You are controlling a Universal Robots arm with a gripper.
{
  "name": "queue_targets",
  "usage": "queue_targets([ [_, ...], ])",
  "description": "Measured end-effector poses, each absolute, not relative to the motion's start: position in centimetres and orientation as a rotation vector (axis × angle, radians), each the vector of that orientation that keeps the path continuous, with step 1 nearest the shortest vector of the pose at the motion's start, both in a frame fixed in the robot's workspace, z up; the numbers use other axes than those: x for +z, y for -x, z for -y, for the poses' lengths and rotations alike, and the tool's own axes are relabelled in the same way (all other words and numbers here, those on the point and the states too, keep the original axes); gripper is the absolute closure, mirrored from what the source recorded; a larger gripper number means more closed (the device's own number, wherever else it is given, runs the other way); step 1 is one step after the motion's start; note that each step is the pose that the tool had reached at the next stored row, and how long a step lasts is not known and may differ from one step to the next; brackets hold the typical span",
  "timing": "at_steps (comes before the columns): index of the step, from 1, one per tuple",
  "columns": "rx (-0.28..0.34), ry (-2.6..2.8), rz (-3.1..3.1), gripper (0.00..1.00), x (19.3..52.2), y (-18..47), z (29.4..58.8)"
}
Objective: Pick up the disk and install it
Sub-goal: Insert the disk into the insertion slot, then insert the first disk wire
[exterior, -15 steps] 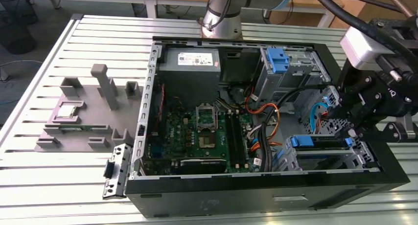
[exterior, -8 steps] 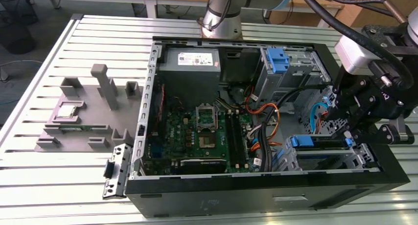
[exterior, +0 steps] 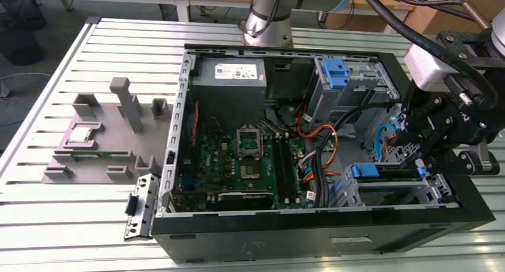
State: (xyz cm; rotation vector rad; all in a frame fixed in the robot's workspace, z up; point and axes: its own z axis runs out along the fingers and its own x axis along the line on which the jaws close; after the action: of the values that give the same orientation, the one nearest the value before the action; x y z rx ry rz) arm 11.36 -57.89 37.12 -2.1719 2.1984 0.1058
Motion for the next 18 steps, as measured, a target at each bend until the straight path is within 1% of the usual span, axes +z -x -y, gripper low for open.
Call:
queue_targets([
  [18, 0.106, 2.172, -2.198, 0.58, 37.8, -11.36, 57.89],
])
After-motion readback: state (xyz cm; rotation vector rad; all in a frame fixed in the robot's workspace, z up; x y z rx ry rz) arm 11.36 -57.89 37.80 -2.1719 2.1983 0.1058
